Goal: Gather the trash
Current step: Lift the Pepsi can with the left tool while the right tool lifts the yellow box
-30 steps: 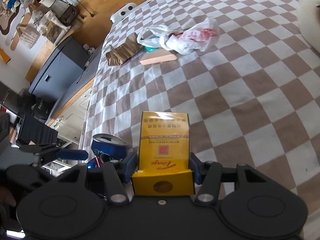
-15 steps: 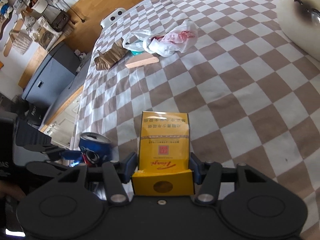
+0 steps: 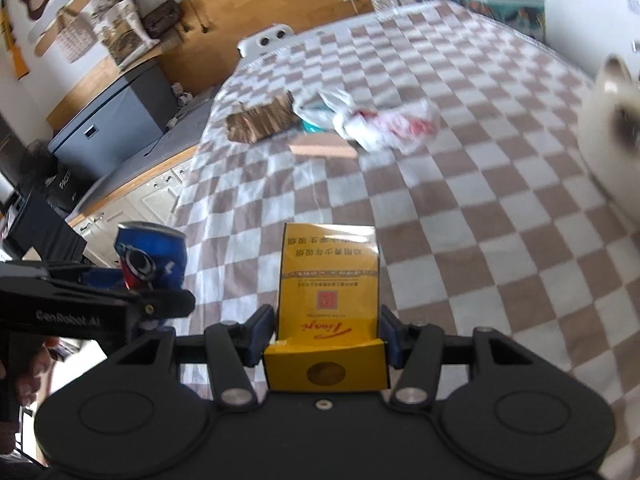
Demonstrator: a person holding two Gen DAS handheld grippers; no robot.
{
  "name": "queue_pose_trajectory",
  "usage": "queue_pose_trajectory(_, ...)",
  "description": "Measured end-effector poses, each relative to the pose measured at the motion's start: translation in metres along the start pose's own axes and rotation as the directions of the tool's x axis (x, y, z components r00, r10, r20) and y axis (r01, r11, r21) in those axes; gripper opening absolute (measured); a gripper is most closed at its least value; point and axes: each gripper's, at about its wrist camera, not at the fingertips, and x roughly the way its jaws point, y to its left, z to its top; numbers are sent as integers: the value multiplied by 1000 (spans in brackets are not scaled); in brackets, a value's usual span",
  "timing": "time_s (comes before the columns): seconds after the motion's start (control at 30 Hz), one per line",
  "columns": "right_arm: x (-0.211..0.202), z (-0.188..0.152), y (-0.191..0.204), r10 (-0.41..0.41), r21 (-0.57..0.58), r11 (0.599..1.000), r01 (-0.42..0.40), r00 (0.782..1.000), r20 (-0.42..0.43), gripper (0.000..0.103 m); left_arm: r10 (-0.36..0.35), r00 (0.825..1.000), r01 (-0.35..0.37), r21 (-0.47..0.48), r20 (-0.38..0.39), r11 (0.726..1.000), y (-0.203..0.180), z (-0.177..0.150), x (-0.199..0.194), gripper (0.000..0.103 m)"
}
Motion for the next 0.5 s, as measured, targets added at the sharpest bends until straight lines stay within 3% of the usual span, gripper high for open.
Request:
queue_pose_trajectory(0.27,-25,5,35,-7,-99,995,12,998,60,56,26,994,-14,-105,110,994,27,-18,-41,84)
queue_pose_trajectory(0.5,-27,4,84,-18,-168,985,32,997,80,56,42,988,-16,-173,148,985,71,-41,-62,84)
